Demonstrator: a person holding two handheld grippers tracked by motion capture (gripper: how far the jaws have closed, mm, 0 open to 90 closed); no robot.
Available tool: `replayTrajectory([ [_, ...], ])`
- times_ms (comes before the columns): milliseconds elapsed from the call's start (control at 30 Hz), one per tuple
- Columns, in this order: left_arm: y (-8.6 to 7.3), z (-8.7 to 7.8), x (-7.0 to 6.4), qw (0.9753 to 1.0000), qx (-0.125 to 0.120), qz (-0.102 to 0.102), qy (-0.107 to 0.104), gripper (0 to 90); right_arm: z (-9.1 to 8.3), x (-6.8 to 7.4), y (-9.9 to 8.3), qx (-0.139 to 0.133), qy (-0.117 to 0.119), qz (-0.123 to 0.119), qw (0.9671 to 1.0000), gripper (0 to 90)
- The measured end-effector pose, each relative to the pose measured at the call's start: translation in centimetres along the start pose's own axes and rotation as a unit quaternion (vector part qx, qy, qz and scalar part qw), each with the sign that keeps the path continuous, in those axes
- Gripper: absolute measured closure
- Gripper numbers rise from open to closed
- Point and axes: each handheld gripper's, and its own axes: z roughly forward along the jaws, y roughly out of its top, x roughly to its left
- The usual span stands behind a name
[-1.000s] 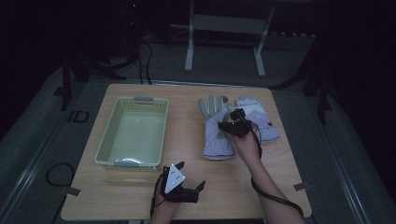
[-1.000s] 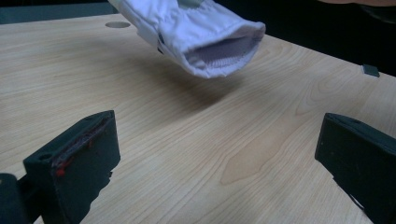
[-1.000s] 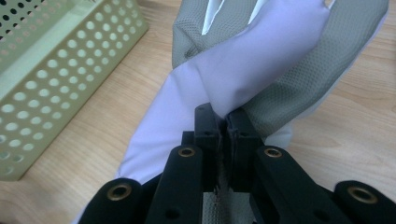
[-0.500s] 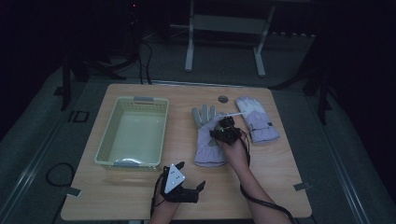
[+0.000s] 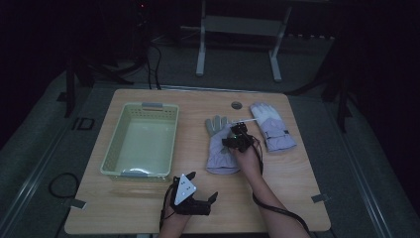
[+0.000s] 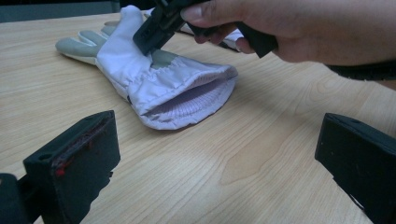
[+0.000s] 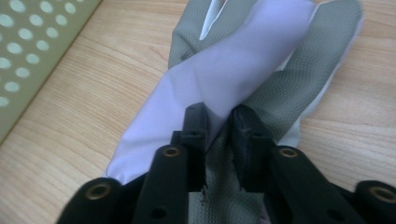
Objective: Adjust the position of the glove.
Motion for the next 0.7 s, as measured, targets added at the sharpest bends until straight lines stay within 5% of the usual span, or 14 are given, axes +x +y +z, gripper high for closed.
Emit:
replayTrajectory([
  [100, 0.0, 0.0, 0.0, 1.0000, 0.000, 0.000, -0.001, 0.2, -0.4, -0.2, 0.2, -0.002, 0.002, 0.003, 1.0000, 70.3],
  [400, 0.0, 0.0, 0.0, 1.0000, 0.002, -0.001, -0.002, 0.2, -3.0, -1.5, 0.6, -0.014, -0.004, -0.041, 0.9991, 55.9],
  [700, 0.0, 0.1, 0.0, 1.0000, 0.005, 0.001, -0.002, 0.2, -6.4, -5.6, 0.4, -0.049, -0.034, -0.061, 0.9963, 49.0],
])
